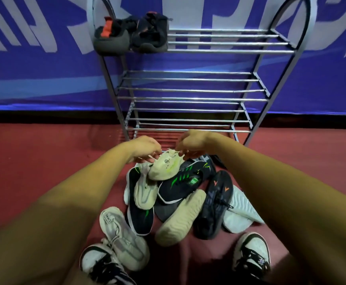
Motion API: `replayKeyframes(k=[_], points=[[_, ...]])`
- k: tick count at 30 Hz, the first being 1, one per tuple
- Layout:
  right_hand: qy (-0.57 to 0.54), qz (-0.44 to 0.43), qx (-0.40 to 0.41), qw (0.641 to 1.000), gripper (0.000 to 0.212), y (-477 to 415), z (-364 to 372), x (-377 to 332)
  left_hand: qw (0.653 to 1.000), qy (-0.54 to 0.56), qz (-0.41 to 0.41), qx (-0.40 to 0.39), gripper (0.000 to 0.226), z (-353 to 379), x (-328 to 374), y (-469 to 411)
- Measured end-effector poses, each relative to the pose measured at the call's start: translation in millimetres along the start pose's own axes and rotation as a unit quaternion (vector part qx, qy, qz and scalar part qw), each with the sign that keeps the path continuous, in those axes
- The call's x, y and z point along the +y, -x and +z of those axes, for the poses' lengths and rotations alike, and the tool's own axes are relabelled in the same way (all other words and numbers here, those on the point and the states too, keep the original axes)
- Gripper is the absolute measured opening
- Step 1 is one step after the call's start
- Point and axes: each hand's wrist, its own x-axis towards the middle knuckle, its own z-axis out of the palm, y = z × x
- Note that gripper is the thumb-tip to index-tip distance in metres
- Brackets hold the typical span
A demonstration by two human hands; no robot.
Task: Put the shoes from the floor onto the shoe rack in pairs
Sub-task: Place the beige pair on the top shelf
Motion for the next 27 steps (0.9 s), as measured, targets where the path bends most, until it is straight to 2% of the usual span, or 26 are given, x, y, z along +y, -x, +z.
replayKeyframes(k=[4, 8, 13, 17, 18, 23, 27], points=[[-0.055, 0.035, -0.003, 0.998, 0.004, -26.8, 28.0, 31.5, 0.996, -0.063, -0.031, -0.056, 0.023, 11.0, -23.1, -14.8], [-0.039, 0.063, -0.033, 0.997, 0.008, -57.4, 61.9, 66.3, 0.99, -0.13, -0.027, -0.054, 0.024, 17.2, -40.4, -38.1], [-0.046, 0.104, -0.056, 0.992, 0.006, -84.7, 81.2, 89.2, 0.98, -0.162, -0.048, -0.105, 0.047, 34.0, -67.6, -71.7], [-0.072, 0.112, -0.054, 0.99, 0.051, -105.0, 89.2, 96.8, 0.97, -0.213, -0.032, -0.111, 0.067, 41.4, -91.1, -94.6], [-0.075, 0.107, -0.054, 0.99, 0.058, -109.1, 91.6, 96.9, 0.969, -0.214, -0.039, -0.117, 0.068, 43.1, -93.9, -98.3], [-0.094, 0.116, -0.049, 0.988, 0.049, -121.7, 105.0, 90.9, 0.963, -0.201, -0.066, -0.165, 0.064, 45.9, -85.0, -105.7], [-0.047, 0.074, 0.005, 0.996, 0.056, -119.3, 100.6, 77.1, 0.966, -0.214, -0.051, -0.135, 0.063, 33.4, -72.7, -103.9]])
